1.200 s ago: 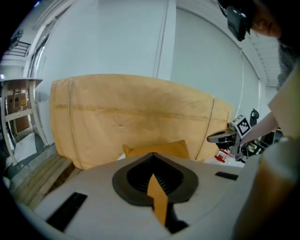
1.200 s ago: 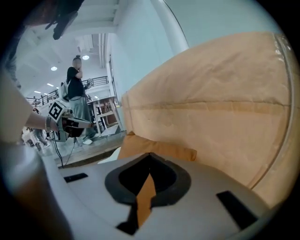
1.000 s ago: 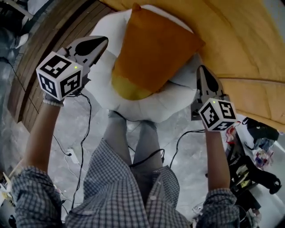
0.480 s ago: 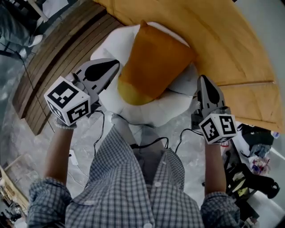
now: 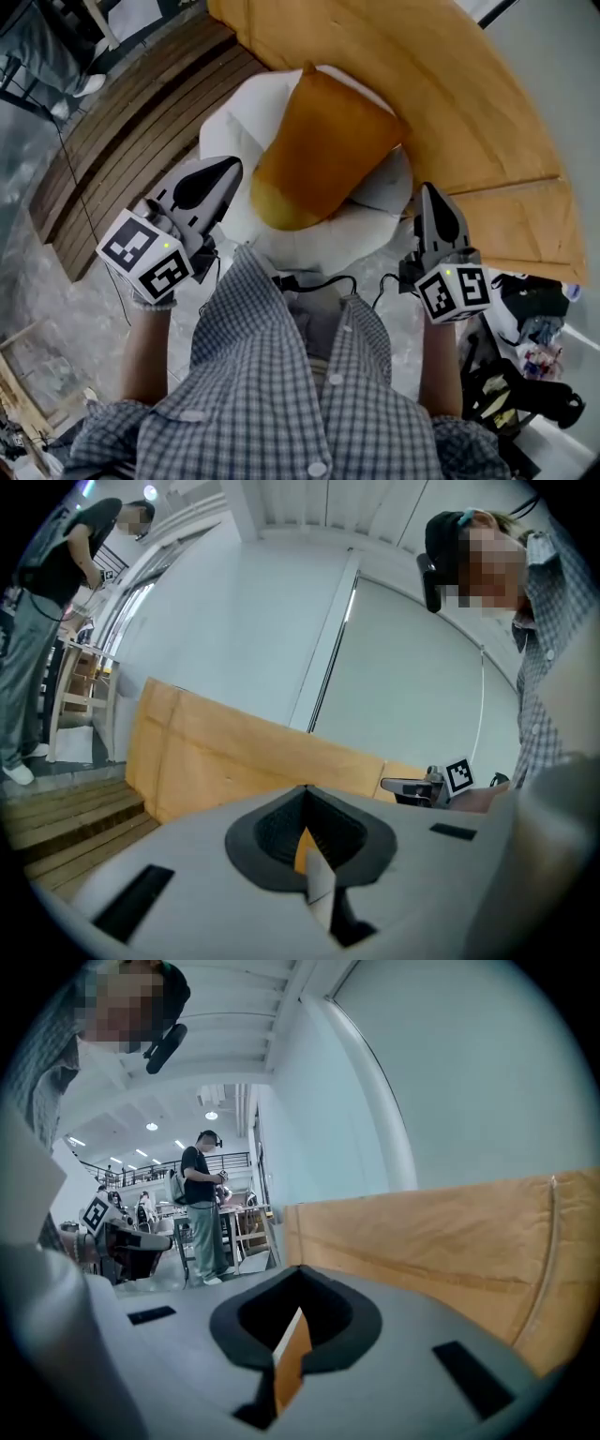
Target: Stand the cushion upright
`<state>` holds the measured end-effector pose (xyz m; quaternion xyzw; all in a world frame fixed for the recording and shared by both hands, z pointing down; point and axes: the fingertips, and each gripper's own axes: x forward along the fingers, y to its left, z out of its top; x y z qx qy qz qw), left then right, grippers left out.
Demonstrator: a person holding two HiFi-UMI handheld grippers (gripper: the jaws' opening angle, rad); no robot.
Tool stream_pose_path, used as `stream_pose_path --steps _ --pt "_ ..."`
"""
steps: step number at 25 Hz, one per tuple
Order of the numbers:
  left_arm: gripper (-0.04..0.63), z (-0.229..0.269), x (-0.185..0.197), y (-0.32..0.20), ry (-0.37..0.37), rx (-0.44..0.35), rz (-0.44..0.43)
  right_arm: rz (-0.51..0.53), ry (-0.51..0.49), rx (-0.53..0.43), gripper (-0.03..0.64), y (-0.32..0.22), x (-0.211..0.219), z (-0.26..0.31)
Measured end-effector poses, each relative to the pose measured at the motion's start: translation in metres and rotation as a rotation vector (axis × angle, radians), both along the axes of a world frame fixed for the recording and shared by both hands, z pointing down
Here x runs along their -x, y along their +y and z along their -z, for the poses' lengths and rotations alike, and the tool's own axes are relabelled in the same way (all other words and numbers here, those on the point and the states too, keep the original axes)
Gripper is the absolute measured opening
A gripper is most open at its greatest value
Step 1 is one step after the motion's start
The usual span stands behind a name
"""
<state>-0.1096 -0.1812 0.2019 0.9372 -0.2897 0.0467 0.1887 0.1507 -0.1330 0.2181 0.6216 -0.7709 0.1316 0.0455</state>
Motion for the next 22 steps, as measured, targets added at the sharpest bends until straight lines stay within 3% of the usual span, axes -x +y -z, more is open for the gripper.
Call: stream_pose_path --steps 9,22 --pt "0.008 0.011 -0.001 0.019 0.044 -0.030 0.088 0.033 -0.030 -0.086 0.006 -0.003 0.002 0.038" --pt "0.008 0.001 -0.002 0.031 0.021 -0.007 0.073 0.051 -0.016 -0.065 0.006 -0.005 -0.001 0.031"
